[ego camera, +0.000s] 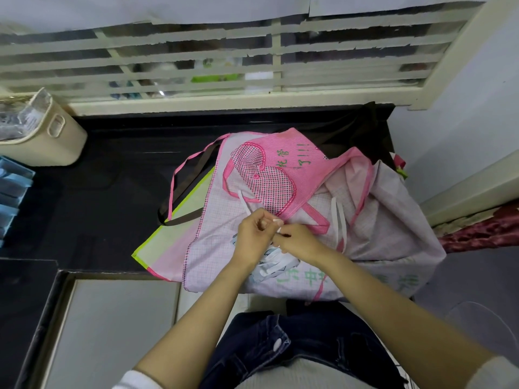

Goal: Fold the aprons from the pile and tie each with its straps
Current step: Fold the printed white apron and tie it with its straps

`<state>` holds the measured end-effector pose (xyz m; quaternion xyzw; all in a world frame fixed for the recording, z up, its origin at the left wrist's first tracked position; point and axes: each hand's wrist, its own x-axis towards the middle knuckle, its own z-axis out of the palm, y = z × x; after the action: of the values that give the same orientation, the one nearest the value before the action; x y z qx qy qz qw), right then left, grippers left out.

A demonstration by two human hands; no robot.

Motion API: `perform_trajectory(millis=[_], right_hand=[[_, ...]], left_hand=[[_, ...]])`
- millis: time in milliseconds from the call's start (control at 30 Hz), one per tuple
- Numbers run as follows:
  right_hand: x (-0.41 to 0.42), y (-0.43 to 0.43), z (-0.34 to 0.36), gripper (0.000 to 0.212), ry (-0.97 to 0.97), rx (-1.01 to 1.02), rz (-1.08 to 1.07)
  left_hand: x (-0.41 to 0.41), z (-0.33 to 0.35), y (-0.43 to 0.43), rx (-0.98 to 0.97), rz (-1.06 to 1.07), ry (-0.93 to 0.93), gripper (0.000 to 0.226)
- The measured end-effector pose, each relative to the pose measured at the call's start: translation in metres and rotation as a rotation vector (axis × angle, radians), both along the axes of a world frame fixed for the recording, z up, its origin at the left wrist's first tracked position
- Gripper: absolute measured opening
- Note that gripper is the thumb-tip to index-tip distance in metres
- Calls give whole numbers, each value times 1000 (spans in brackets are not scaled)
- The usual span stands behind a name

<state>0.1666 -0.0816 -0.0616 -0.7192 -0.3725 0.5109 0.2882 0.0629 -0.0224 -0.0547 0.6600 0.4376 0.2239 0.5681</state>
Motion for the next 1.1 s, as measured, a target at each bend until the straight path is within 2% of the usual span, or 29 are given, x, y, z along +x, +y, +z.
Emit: perform_trajectory(millis=[67,167,333,433,567,633,733,833,1000,1100], right_hand=[[-1,0,-3,29,91,-34,-83],[-1,-1,-3,26,221,-59,-154],[5,-7,-7,28,363,-67,-244],[9,-12,-9,26,473,-63,-330],[13,-17,-11,24,542,-44,-305],[13,-18,-11,25,531,-39,-274],[15,-19,-9,24,479,-16,-198],[16,-19,-7,18,347,28,-114],[9,-16,-6,8,-136,210,-4],[3,-14,-8,16,-296,256,14]], left_hand=[[0,3,-1,-11,-68,20,14],[-5,3,3,134,-201,146,17],[-13,8,20,355,-454,563,21],[-14,16,27,385,-460,756,21],[-19,16,21,244,-553,749,10],[-20,12,15,227,-521,691,9],[-20,6,9,239,-473,647,11],[-21,1,9,215,-455,633,11],[-24,-5,7,174,-439,611,8],[-25,-6,5,162,-430,589,9]])
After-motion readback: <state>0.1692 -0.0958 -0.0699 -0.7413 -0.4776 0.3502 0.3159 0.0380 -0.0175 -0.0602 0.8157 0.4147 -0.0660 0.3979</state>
